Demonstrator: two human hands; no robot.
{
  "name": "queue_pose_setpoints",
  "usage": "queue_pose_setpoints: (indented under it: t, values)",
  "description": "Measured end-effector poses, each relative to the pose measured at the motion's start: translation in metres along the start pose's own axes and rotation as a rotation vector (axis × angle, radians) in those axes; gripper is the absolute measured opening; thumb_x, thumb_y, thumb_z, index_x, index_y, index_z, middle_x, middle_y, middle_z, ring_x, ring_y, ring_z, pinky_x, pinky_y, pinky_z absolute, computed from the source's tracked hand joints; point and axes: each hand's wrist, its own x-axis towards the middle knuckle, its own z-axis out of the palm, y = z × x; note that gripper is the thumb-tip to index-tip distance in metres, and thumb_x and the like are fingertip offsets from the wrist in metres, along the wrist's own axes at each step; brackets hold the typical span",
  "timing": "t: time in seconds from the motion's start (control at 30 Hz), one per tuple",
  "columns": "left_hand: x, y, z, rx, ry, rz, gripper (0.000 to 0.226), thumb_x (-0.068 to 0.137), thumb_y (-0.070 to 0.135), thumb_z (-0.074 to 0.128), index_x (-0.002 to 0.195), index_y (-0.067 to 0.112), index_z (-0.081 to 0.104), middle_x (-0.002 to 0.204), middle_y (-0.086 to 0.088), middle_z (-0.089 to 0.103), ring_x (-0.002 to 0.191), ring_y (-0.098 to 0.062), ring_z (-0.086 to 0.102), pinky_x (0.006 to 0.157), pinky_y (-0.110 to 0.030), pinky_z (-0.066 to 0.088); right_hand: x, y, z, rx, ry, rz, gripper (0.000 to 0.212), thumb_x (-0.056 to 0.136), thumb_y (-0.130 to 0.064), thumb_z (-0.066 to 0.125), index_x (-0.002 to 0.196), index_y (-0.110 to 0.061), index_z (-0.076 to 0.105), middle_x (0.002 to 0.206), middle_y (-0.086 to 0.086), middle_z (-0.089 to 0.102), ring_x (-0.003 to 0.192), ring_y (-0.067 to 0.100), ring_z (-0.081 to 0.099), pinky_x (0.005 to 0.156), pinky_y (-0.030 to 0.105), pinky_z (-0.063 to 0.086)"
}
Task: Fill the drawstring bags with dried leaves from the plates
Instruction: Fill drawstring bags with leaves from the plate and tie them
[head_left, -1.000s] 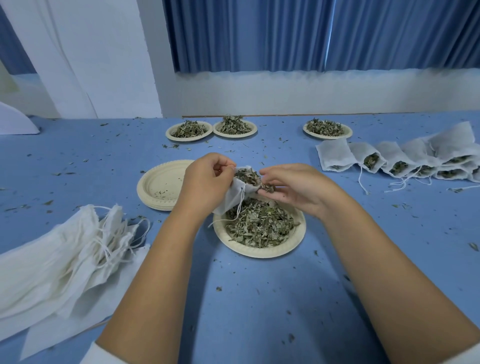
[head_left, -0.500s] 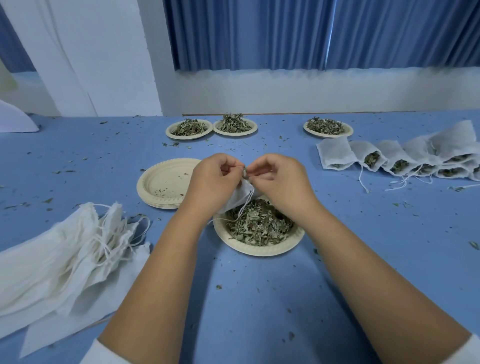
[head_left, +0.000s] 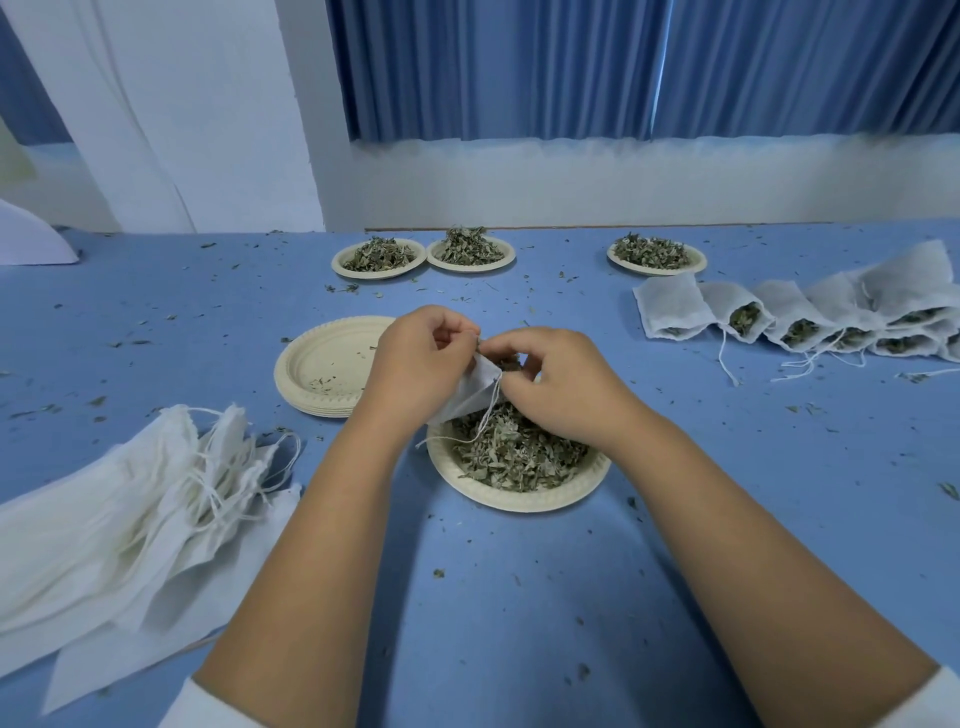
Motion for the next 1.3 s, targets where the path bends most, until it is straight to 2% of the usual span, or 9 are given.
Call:
queue_pose_setpoints:
  t: [0.2,0.4,0.5,0.63,0.8,0.93,1.07,1.17,1.3]
  values:
    - [-0.001,0.001,-0.003,0.005,-0.032,0.044,0.012,0.095,0.011,0.059,0.088,0.019,0.065,0.086,-0.002,0.067,0.087,-0.027,0.066,0.087,-0.038,0.054,0.003,0.007,-0.001,-0.153,-0.056,0.009,0.030,0.084,-0.020,0.058,0.104,-0.038,0.072,0.080,-0.016,0.068,0.080,0.001,0.049,0.067,0.009,0.035]
    - [-0.002,0.000,0.001,0.045,-0.088,0.094,0.014,0.094,0.011,0.059,0.085,0.021,0.063,0.077,0.008,0.063,0.075,-0.012,0.060,0.073,-0.022,0.048,-0.001,0.002,-0.002,-0.166,-0.165,0.001,0.021,0.083,-0.013,0.057,0.094,-0.020,0.073,0.057,-0.006,0.056,0.050,0.007,0.046,0.055,0.028,0.041]
    - [0.002,-0.003,-0.002,0.013,-0.024,0.068,0.017,0.095,0.012,0.057,0.085,0.025,0.062,0.083,0.003,0.065,0.083,-0.022,0.065,0.082,-0.034,0.053,-0.001,-0.001,-0.007,0.002,0.032,0.029,0.030,0.081,-0.008,0.057,0.095,-0.027,0.076,0.048,-0.026,0.055,0.046,-0.002,0.049,0.050,0.008,0.037]
    - [0.004,-0.005,-0.007,-0.004,0.015,0.035,0.018,0.096,0.014,0.057,0.087,0.028,0.063,0.086,0.004,0.066,0.085,-0.019,0.065,0.089,-0.041,0.055,0.004,0.002,-0.012,0.092,0.266,0.159,0.024,0.081,-0.009,0.061,0.077,-0.031,0.069,0.051,-0.025,0.057,0.044,0.004,0.048,0.051,0.010,0.041]
    - [0.004,-0.004,-0.007,-0.014,0.012,0.006,0.013,0.094,0.012,0.058,0.093,0.023,0.065,0.088,0.000,0.067,0.087,-0.022,0.067,0.091,-0.044,0.055,0.006,0.008,-0.008,0.373,0.076,0.431,0.008,0.084,-0.013,0.074,0.088,-0.013,0.068,0.078,0.005,0.071,0.065,0.019,0.069,0.075,0.045,0.061]
    - [0.003,-0.004,-0.005,0.030,-0.011,-0.003,0.006,0.092,0.015,0.063,0.092,0.019,0.067,0.084,-0.001,0.069,0.079,-0.018,0.067,0.088,-0.041,0.056,0.006,0.005,-0.002,0.462,0.076,0.472,0.012,0.083,-0.001,0.073,0.080,-0.012,0.069,0.080,0.013,0.072,0.072,0.025,0.071,0.083,0.044,0.059]
    - [0.000,-0.006,-0.006,0.133,0.020,0.020,0.019,0.083,0.036,0.075,0.087,0.019,0.067,0.077,0.007,0.068,0.071,-0.006,0.063,0.065,-0.014,0.048,0.005,0.003,-0.001,0.417,0.133,0.436,0.012,0.082,0.000,0.073,0.079,-0.011,0.069,0.079,0.015,0.072,0.074,0.029,0.073,0.079,0.044,0.060]
    - [-0.001,-0.005,-0.005,0.163,0.020,0.027,0.011,0.086,0.027,0.073,0.085,0.016,0.070,0.079,0.002,0.070,0.075,-0.012,0.067,0.071,-0.025,0.052,0.004,0.003,-0.001,0.244,0.197,0.332,0.009,0.081,-0.009,0.077,0.078,-0.014,0.070,0.070,0.003,0.071,0.059,0.012,0.067,0.066,0.032,0.060]
    - [-0.003,0.001,-0.005,0.107,0.018,0.053,0.008,0.088,0.016,0.065,0.086,0.013,0.073,0.079,-0.002,0.071,0.078,-0.019,0.068,0.081,-0.038,0.056,0.003,0.000,0.000,0.040,0.264,0.104,0.012,0.076,-0.021,0.081,0.074,-0.027,0.071,0.069,-0.008,0.055,0.058,-0.001,0.050,0.058,0.012,0.037]
